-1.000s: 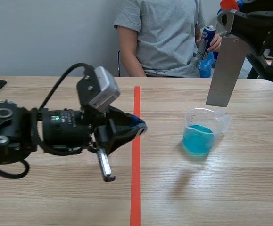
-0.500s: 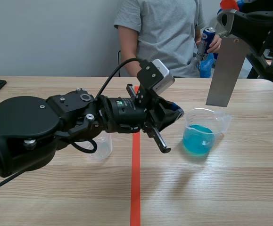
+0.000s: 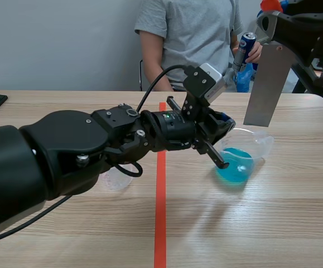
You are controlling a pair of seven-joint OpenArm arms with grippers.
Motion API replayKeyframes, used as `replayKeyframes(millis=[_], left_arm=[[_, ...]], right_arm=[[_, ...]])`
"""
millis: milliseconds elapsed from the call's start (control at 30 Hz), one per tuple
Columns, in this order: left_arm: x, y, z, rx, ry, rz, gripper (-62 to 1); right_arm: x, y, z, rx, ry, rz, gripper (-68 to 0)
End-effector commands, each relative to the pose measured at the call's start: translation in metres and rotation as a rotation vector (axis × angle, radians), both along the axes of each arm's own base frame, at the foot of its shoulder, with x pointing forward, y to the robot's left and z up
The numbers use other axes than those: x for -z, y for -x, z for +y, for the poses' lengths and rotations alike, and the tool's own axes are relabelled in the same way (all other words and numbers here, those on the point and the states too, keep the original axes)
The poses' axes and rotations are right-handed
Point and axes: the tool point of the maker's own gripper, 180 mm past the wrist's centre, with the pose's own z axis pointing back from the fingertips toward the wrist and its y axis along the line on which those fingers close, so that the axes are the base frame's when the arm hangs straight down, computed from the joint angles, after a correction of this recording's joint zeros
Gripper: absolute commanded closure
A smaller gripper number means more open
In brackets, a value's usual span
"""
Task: Do the redox reaction experiment.
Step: 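Raise the plate and point at it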
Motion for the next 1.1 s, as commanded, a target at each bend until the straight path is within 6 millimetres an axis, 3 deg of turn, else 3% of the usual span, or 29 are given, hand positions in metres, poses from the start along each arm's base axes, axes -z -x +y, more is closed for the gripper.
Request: replayKeyframes(millis=[0,1067], left_arm=[[-0.021,-0.0046,-0.0069,0.003,0.054,-0.032,-4.2],[-0.0207,-0.0096,-0.0089,-0.035,0.036,-0.056,-4.2]], right_arm=[[-0.0149,0.0002,-0.0029,-0.005,-0.021,-0.029,-1.5],[-0.0149,0.0002,-0.0029,-0.005,-0.021,-0.029,-1.5]])
